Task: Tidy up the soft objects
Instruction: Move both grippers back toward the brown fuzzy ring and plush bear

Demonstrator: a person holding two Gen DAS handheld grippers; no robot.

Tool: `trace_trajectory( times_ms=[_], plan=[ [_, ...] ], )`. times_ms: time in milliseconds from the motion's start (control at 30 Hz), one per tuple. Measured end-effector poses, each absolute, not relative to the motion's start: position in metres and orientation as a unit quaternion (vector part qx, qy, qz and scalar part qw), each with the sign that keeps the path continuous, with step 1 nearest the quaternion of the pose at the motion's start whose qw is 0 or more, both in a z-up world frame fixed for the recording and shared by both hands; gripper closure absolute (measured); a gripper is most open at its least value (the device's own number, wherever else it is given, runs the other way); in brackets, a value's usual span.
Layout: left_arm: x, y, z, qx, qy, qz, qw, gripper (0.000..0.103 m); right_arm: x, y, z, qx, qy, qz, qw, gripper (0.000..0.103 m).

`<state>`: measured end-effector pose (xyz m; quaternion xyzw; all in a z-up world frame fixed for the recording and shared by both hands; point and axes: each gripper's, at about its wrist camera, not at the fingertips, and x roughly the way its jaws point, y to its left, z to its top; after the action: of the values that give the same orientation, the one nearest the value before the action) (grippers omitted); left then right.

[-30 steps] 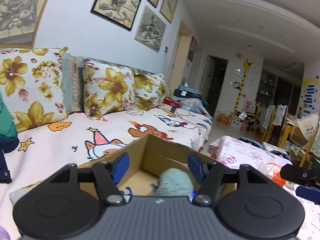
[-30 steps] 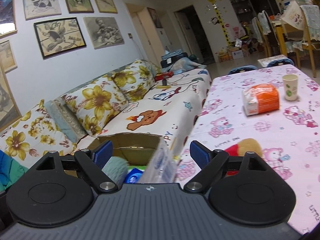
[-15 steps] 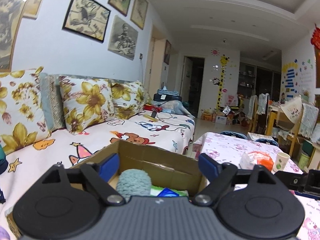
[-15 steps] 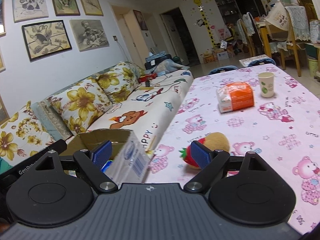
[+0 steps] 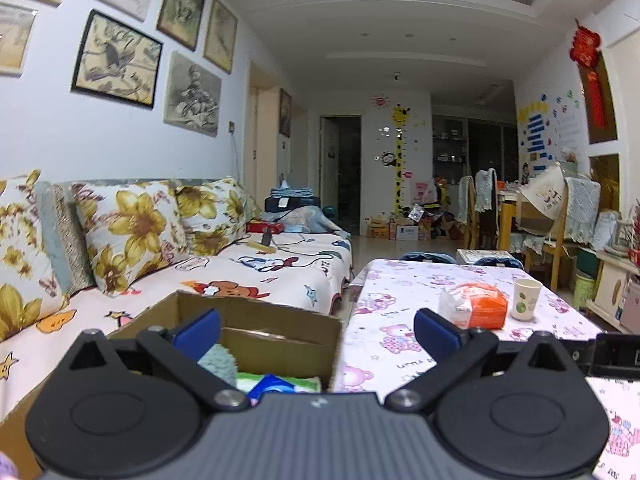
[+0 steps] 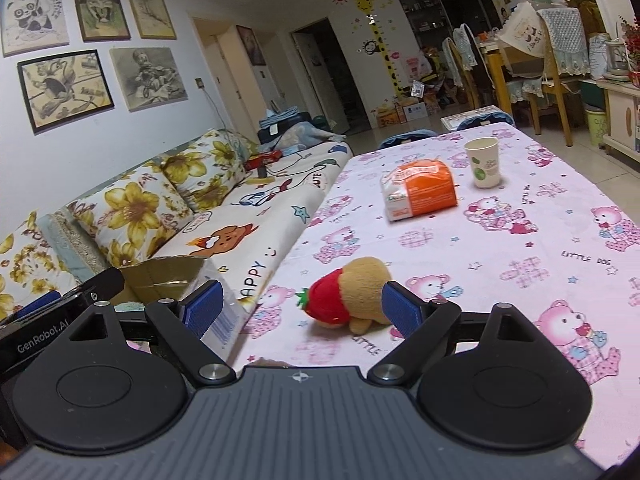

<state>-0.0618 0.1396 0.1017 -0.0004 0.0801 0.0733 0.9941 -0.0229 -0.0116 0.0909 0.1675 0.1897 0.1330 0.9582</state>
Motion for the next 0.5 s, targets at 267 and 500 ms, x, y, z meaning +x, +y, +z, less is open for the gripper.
trace_trajectory(
  times_ms=[267,500],
  plan=[
    [-0.059,0.118,0.097,0.028,0.082,0.047,0.995,0.001,-0.027,-0.015,0.088,0.168,0.187,0.114,0.961,0.000],
    [-0.059,0.094,0.091,0.055,0.090,0.028,0.994,0.001,-0.024,-0.022,0.086,0.177,0.189,0.095,0.961,0.000]
  ],
)
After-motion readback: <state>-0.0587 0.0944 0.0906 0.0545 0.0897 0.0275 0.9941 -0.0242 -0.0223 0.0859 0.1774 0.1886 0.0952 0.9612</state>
